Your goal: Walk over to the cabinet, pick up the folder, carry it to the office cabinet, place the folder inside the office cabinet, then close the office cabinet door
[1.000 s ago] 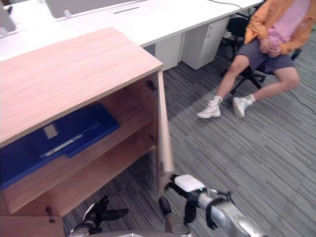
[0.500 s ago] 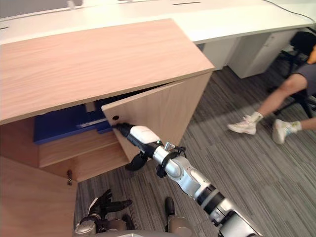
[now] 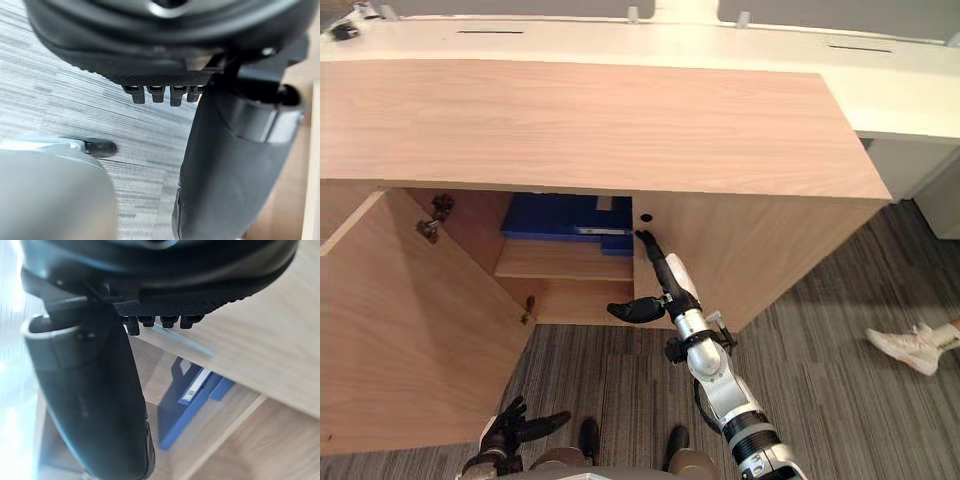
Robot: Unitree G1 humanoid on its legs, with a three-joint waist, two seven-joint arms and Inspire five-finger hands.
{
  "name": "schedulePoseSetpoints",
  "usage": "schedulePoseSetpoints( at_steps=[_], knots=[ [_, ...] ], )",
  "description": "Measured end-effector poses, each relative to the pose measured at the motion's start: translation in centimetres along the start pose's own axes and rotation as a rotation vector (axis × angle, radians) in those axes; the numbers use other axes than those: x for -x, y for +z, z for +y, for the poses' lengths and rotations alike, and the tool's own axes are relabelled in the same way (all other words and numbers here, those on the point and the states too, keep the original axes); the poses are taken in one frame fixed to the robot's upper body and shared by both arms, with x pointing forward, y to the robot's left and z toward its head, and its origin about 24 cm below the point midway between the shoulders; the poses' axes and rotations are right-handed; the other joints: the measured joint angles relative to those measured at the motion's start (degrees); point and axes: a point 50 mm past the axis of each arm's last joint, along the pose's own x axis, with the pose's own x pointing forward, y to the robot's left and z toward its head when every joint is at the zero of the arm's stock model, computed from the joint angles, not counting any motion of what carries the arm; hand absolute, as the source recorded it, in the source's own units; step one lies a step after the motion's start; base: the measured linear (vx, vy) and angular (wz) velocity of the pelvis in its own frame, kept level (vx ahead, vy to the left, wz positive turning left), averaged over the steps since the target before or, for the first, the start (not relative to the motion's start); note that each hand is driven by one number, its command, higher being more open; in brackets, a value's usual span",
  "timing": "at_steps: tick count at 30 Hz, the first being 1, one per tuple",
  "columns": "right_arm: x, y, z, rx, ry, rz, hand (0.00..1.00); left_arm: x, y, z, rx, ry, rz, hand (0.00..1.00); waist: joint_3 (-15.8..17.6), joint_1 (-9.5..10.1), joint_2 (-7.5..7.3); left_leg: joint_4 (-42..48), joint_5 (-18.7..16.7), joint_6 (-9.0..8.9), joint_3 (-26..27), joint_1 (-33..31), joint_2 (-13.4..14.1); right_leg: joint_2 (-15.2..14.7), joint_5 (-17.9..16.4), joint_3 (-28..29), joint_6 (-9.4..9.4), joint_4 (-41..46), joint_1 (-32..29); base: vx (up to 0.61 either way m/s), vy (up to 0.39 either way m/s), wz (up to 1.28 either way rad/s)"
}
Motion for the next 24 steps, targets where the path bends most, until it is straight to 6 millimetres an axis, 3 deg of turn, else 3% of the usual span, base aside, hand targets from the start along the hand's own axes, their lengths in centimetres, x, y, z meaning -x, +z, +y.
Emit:
schedulePoseSetpoints(
  at_steps=[3,6,7,8,10,12,14,16,20,24],
  knots=[
    [1.3,-1.5,-1.0,-0.145,-0.114,0.050,1.00,0.6,-1.0,0.8,0.082,0.049,0.016,1.00,-0.61,-0.06,-0.53,-0.02,0.33,0.36,-3.34,0.24,-1.39,-1.20,-0.65,-3.35,0.73,-0.40,2.19,0.03,0.033,0.61],
    [2.0,-3.7,-3.7,-0.261,-0.299,0.151,1.00,0.9,-1.0,1.5,0.182,0.095,-0.007,1.00,-0.67,0.11,-1.14,-0.04,0.64,1.12,-6.42,-0.09,-2.82,-2.04,-0.83,-5.93,0.98,-1.09,3.87,-0.02,0.042,0.62],
    [2.8,-6.2,-4.6,-0.273,-0.342,0.299,1.00,0.9,-0.4,1.8,0.225,0.114,-0.039,1.00,-0.65,0.93,-1.16,-0.04,0.61,1.20,-7.55,-0.58,-3.42,-2.26,-1.04,-6.31,1.27,-1.45,4.19,-0.03,0.046,0.70],
    [4.5,-9.0,-4.8,-0.283,-0.369,0.494,1.00,1.0,0.5,2.3,0.287,0.144,-0.085,1.00,-0.60,2.17,-1.07,-0.04,0.60,1.21,-8.82,-1.24,-4.04,-2.57,-1.25,-6.94,1.53,-1.48,4.30,-0.02,0.044,0.74],
    [7.8,-12.1,-4.3,-0.315,-0.404,0.727,1.00,1.2,1.8,3.5,0.369,0.193,-0.156,1.00,-0.38,3.46,-0.83,-0.03,0.61,1.20,-9.36,-1.98,-4.52,-3.03,-1.75,-8.29,1.90,-1.44,4.75,0.07,0.030,0.73],
    [12.2,-14.4,-1.8,-0.375,-0.402,0.954,1.00,2.5,2.8,7.0,0.501,0.331,-0.263,1.00,0.15,4.20,-0.33,0.00,0.98,1.29,-10.31,-2.21,-5.33,-3.66,-2.17,-9.87,1.93,-1.43,5.63,0.17,0.020,0.52],
    [13.8,-14.9,-0.7,-0.396,-0.394,1.017,1.00,4.1,4.1,10.0,0.566,0.434,-0.375,1.00,0.78,4.25,0.69,0.31,1.47,2.46,-11.05,-2.28,-5.93,-4.11,-1.91,-10.55,2.32,-1.41,5.96,0.19,0.009,0.22],
    [13.8,-14.9,-0.8,-0.396,-0.399,1.017,1.00,5.3,6.0,11.8,0.556,0.471,-0.482,1.00,0.80,4.45,0.81,0.34,1.49,2.51,-11.85,-2.57,-6.19,-4.24,-1.92,-10.71,2.30,-1.42,6.10,0.16,-0.006,0.32],
    [11.5,-13.7,-2.8,-0.386,-0.459,0.885,1.00,7.6,11.5,15.2,0.447,0.507,-0.715,1.00,0.81,5.13,0.77,0.36,1.48,2.53,-12.12,-2.22,-6.01,-4.25,-1.87,-10.42,1.80,-0.92,6.98,0.09,-0.009,0.24],
    [9.7,-12.7,-4.1,-0.361,-0.468,0.791,1.00,8.2,14.5,16.2,0.352,0.504,-0.794,1.00,0.81,5.95,0.78,0.36,1.30,2.75,-12.37,-2.27,-5.94,-4.13,-1.82,-10.43,1.71,-0.88,6.95,0.00,-0.008,0.02]
  ],
)
